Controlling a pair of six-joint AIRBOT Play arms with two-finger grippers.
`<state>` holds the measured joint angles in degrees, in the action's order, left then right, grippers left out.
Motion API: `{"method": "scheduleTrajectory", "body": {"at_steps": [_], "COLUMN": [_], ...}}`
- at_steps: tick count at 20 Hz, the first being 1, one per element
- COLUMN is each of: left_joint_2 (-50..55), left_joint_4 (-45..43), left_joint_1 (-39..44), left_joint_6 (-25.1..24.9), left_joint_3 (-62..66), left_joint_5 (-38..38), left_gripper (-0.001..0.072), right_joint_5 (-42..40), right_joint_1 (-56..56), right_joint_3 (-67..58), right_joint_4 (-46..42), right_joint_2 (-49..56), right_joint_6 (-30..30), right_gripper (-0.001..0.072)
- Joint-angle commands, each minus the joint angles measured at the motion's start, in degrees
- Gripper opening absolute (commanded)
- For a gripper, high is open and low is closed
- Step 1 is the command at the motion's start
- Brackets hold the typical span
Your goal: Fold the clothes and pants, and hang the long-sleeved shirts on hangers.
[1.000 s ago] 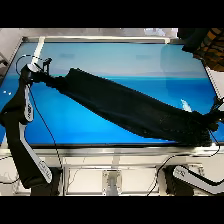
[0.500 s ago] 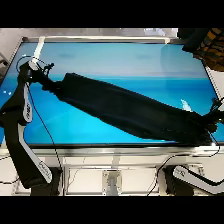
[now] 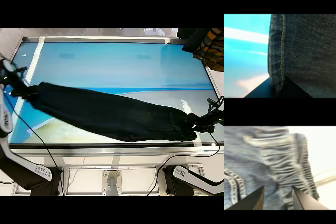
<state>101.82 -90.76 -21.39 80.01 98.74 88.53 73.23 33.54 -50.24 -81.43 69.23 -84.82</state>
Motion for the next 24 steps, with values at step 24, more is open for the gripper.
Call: {"method": "scheduleTrajectory", "body": {"at_steps": [24], "left_joint_2": [-43.25], "left_joint_4": [-5.2], "left_joint_1": [8.94], "left_joint_6": [-11.91], "left_joint_3": [-29.42], "left_joint_5": [-2.8], "left_gripper": [0.0034], "right_joint_5": [7.19], "right_joint_1": [-14.78], "right_joint_3": [-11.43], "right_joint_4": [21.05], "right_joint_2": [-4.7], "right_joint_6": [11.87], "right_gripper": [0.0387]}}
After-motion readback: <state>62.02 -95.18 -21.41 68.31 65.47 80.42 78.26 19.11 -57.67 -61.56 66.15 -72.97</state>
